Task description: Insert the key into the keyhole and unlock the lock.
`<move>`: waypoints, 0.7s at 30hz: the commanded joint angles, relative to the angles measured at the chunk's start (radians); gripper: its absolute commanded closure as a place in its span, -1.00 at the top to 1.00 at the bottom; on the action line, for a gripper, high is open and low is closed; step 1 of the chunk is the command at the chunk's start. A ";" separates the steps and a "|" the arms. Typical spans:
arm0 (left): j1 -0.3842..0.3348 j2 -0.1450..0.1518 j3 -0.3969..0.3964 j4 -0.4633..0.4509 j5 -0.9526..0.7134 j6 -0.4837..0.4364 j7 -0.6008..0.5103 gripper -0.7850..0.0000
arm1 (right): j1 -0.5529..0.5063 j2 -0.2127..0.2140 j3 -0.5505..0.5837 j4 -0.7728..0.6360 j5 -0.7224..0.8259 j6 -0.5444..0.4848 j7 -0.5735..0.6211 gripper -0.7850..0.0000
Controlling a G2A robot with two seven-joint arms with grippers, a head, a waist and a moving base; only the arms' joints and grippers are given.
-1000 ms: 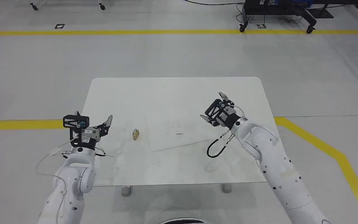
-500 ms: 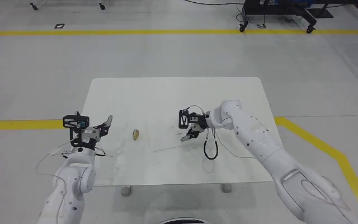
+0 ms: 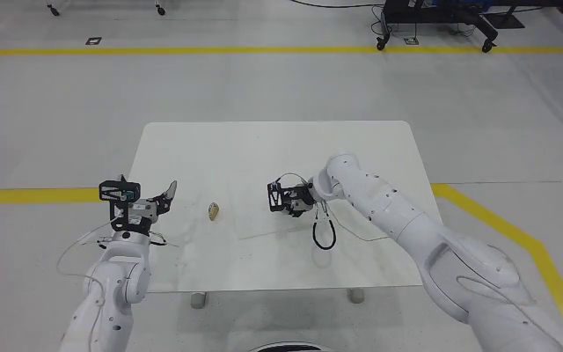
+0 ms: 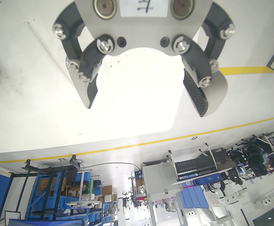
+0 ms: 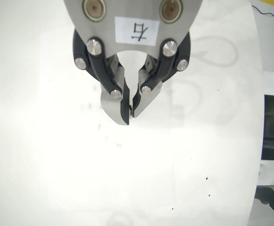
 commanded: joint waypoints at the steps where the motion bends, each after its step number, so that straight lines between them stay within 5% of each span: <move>1: 0.000 0.000 0.000 0.000 0.000 0.000 0.000 1.00 | 0.011 -0.004 -0.006 0.004 -0.027 0.012 -0.008 -1.00; 6: 0.000 0.000 0.000 0.000 0.000 0.000 0.000 1.00 | 0.016 0.014 0.013 -0.041 -0.099 0.022 -0.090 -1.00; 11: 0.000 0.000 0.000 0.000 0.000 0.000 0.000 1.00 | -0.017 0.082 0.104 -0.127 -0.175 0.040 -0.270 -1.00; 21: 0.000 0.000 0.000 0.000 0.000 0.000 0.000 1.00 | -0.205 0.227 0.363 -0.199 -0.077 0.000 -0.790 -1.00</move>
